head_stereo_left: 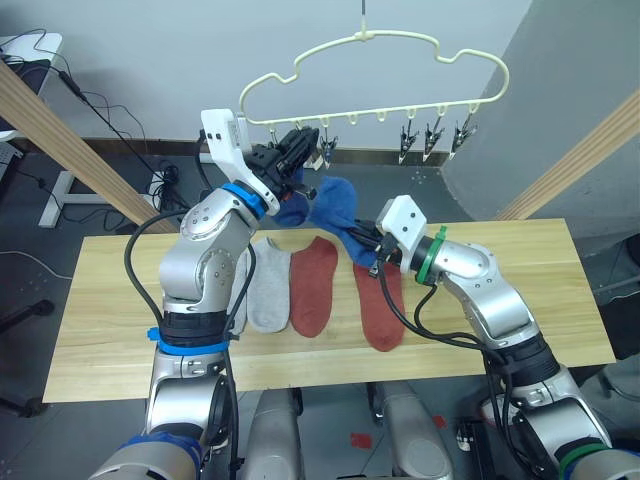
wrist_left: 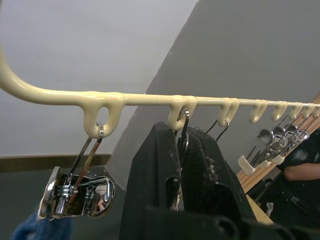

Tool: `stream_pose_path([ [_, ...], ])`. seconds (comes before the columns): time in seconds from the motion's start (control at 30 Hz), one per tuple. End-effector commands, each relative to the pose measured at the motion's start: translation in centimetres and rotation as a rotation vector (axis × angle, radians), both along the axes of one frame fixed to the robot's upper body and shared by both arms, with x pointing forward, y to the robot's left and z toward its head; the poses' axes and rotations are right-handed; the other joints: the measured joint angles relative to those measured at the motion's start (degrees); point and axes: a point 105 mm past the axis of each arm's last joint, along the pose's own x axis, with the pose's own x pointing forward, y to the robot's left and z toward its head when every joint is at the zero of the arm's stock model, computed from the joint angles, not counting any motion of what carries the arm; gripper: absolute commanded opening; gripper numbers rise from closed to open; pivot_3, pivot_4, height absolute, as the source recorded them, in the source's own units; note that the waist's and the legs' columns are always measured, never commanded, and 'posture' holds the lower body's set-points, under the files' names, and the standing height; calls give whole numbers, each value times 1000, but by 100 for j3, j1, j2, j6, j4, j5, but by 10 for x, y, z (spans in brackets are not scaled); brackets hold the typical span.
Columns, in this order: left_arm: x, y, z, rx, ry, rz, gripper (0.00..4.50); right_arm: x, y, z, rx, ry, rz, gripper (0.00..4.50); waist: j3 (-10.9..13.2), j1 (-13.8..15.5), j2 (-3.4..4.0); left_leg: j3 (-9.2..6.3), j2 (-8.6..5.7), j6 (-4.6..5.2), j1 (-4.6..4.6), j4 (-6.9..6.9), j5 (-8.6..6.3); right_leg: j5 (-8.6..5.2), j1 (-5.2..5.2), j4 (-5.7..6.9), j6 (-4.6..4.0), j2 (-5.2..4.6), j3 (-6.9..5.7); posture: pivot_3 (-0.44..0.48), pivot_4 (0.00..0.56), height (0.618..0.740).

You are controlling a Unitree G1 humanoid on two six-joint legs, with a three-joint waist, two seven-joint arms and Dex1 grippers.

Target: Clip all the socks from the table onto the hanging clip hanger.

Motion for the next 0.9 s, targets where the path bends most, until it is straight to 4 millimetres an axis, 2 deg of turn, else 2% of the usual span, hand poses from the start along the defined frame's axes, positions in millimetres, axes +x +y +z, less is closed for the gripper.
stream_pose_path([
  [0.03, -16, -3, 31, -26, -116, -38, 133, -5, 10, 12, 28, -58, 48, 0, 0, -1, 0, 0, 0, 0, 0, 0, 0, 0, 0, 0, 0, 0, -1, -137, 388, 740],
  [0.17, -16, -4, 30, -21, -111, -47, 133, 2, 16, 20, 65, -72, 48, 0, 0, -9, 0, 1, 0, -2, 0, 0, 1, 1, -1, 2, -1, 0, 0, -138, 388, 740],
  [0.83, -17, 0, 22, -12, -83, -41, 133, 6, 25, 26, 94, -89, 62, 0, 0, 16, 0, -1, 1, -3, 0, 0, 1, 1, -1, 3, -1, 0, -2, -129, 385, 740],
  [0.9, -16, 1, 21, -5, -76, -31, 870, 7, 26, 27, 97, -91, 64, 0, 0, 17, 0, -2, 1, -3, 0, 0, 2, 1, -1, 3, -1, 0, -3, -129, 385, 740],
])
